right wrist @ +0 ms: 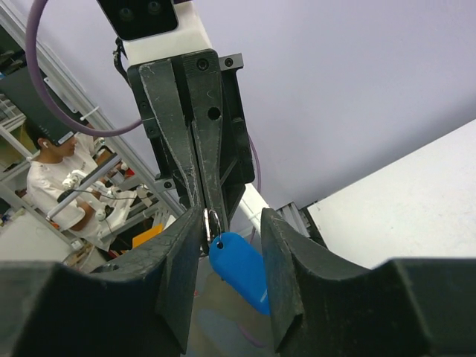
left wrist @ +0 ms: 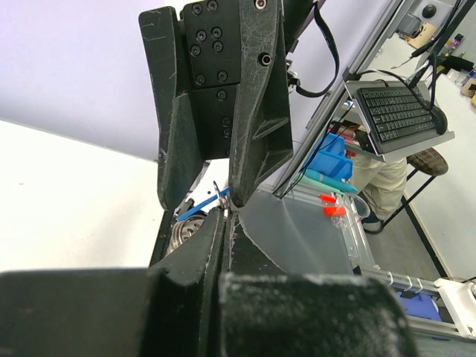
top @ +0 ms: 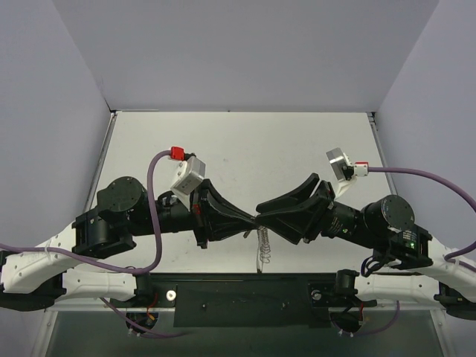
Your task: Remove the keys from the keyring
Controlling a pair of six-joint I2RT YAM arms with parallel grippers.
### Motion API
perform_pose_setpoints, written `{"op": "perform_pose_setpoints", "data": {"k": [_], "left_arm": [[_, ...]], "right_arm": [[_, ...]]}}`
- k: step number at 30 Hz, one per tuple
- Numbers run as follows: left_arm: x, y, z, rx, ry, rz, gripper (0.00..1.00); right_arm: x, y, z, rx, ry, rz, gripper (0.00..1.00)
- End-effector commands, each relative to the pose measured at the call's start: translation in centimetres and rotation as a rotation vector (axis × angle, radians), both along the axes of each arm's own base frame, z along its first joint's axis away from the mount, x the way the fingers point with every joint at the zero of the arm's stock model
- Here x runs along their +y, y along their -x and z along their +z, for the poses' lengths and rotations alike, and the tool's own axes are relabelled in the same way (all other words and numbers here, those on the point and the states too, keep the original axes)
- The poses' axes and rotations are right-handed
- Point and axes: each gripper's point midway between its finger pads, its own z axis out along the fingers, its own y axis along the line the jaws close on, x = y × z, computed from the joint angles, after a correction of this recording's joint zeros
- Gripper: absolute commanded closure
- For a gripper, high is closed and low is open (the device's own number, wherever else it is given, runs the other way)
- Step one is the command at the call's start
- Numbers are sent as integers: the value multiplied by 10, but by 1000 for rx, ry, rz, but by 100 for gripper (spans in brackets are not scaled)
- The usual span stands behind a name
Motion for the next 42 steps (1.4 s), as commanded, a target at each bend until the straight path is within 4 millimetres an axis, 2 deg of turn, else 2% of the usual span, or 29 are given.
{"op": "perform_pose_setpoints", "data": {"k": [1,8,11,12,14,22,25,26,27,33,42], "left_arm": [[8,-3,34,-23,121,23,100],[9,-5,39,-27,141,37,100],[10,-6,40,-28,144,44,100],[10,-5,40,-26,142,42,100],[10,-5,39,-27,135,41,100],[16,-4,30,-25,72,43,100],[16,-3,20,-22,17,35,100],[15,-2,20,-23,11,31,100],[16,-2,16,-23,-5,28,100],[15,1,5,-16,-63,13,100],[13,7,-14,-8,-165,-30,100]], "right_arm": [[-8,9,33,-29,-119,34,70],[-6,9,32,-17,-120,36,76],[-6,9,33,-14,-121,39,87],[-5,9,32,-14,-116,39,95],[-6,9,31,-16,-109,37,100],[-10,15,19,-38,14,55,100],[-14,20,12,-55,95,82,100],[-14,21,14,-61,104,87,100],[-14,22,6,-63,143,95,100],[-8,28,-6,-67,229,142,100],[-10,36,-10,-89,309,188,100]]}}
